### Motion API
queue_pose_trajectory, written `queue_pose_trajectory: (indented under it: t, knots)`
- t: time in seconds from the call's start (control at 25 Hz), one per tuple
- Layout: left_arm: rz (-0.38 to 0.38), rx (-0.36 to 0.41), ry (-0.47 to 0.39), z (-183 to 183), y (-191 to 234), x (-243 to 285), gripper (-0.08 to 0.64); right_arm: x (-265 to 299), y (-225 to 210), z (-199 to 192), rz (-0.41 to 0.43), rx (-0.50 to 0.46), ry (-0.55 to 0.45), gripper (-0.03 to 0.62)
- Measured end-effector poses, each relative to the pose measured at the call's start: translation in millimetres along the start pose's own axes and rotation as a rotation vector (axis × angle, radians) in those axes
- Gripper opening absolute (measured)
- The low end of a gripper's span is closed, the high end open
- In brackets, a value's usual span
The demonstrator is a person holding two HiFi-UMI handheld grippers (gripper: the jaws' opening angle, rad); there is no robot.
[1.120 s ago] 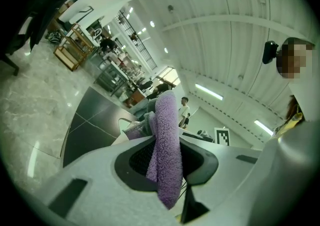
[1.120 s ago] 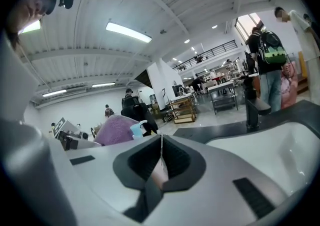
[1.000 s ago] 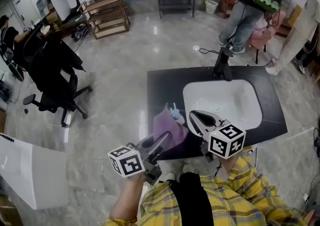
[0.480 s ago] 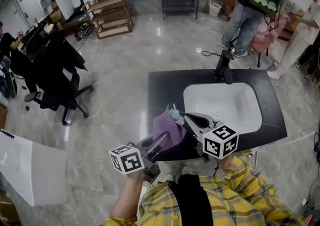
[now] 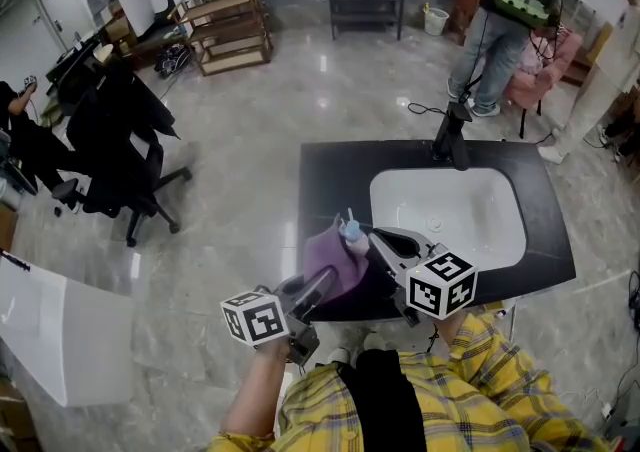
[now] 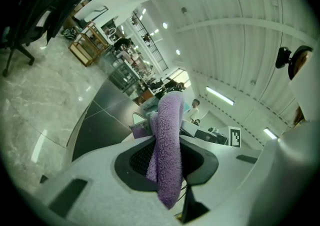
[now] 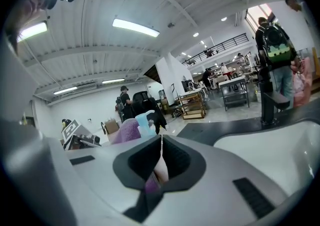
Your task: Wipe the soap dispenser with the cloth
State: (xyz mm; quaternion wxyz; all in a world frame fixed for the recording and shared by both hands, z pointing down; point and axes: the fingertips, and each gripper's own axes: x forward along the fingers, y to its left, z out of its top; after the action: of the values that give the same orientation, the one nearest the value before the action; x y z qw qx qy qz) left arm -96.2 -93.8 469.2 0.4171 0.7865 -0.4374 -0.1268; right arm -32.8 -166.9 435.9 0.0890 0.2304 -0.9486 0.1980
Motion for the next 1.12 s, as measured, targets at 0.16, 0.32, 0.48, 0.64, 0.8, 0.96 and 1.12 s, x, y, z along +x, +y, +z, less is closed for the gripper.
queue_pose_trajectory:
  t: [0.16,0.32,0.48,0.64,0.8,0.96,1.12]
  knots:
    - [0.019,-0.01,0.007,-4.6,9.1,1.2,0.077,-0.6,1.3,-4.8,0.0,0.0,0.005,0.008]
    - [0.053,0.001,0.029,-8.7,17.5,5.4,0.077,-1.8,-0.4,-4.8,-0.004,0.004,0.008,0.008]
    - [0.106,0.052,0.076,-17.1,26.7,7.7,0.077,-4.5,-0.4,-7.3,-0.006,0.005,0.01,0.008]
    - [0.168,0.114,0.143,-28.0,37.5,9.9,0.076,-6.0,-0.9,-10.3,-0.005,0.01,0.012,0.008]
    - [0.205,0.149,0.193,-33.5,46.1,10.3,0.077,-5.5,0.1,-13.0,-0.005,0.015,0.016,0.008]
    - [0.252,0.203,0.261,-36.5,52.5,11.5,0.077,-6.6,-0.3,-14.9,-0.006,0.02,0.02,0.008]
    - [0.305,0.293,0.331,-37.9,58.3,12.6,0.076,-8.1,-2.8,-18.0,-0.004,0.023,0.024,0.008]
